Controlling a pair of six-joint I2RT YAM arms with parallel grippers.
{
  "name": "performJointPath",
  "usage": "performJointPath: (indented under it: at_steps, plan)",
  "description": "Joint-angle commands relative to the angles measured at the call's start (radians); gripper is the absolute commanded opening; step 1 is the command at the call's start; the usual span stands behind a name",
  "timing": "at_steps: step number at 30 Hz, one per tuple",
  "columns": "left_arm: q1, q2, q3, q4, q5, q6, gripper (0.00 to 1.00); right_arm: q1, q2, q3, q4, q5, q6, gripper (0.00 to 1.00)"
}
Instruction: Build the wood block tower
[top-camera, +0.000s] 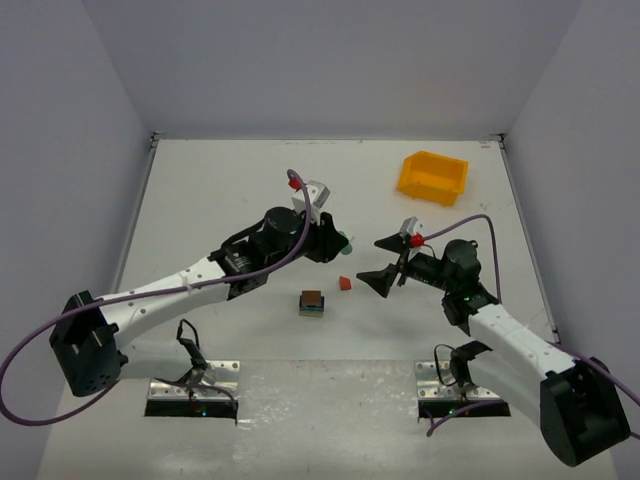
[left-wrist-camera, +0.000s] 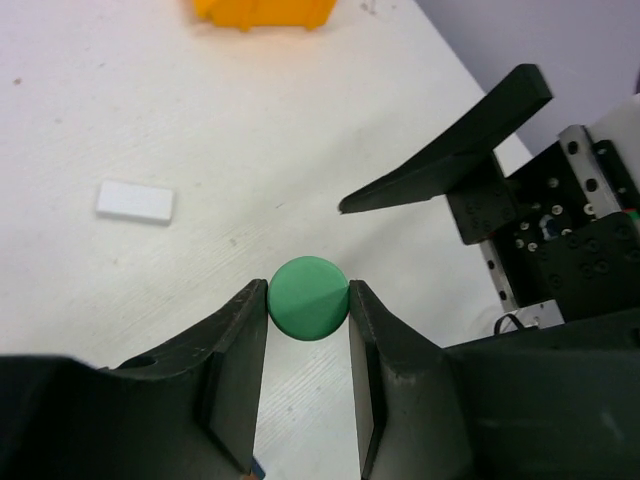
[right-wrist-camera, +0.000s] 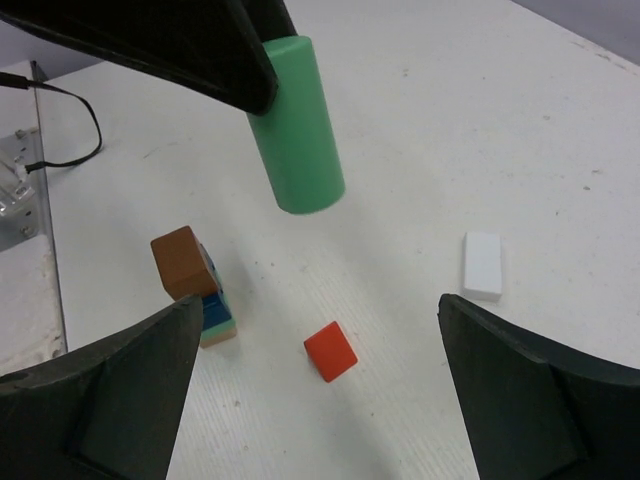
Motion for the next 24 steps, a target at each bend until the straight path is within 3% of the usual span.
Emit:
performJointPath:
  at_steps: [1, 4, 10, 17, 24]
  plan:
    - [-0.015, -0.074, 0.05, -0.206, -0.095, -0.021, 0.0, 0.003, -0.001, 0.039, -0.081, 0.114, -0.003, 0.99]
    - [-0.038, -0.12, 0.053, -0.32, -0.135, -0.029, 0.0, 0.003, 0.029, 0.066, -0.112, 0.226, 0.022, 0.99]
    - [-0.098, -0.192, 0.002, -0.467, -0.204, -0.058, 0.0, 0.002, 0.062, 0.084, -0.127, 0.262, 0.034, 0.99]
    - [-0.146, -0.234, -0.049, -0.487, -0.201, -0.056, 0.0, 0.003, 0.061, 0.077, -0.122, 0.286, 0.032, 0.99]
    - [-0.196, -0.218, -0.053, -0.475, -0.302, -0.076, 0.0, 0.003, 0.079, 0.082, -0.121, 0.297, 0.033, 0.99]
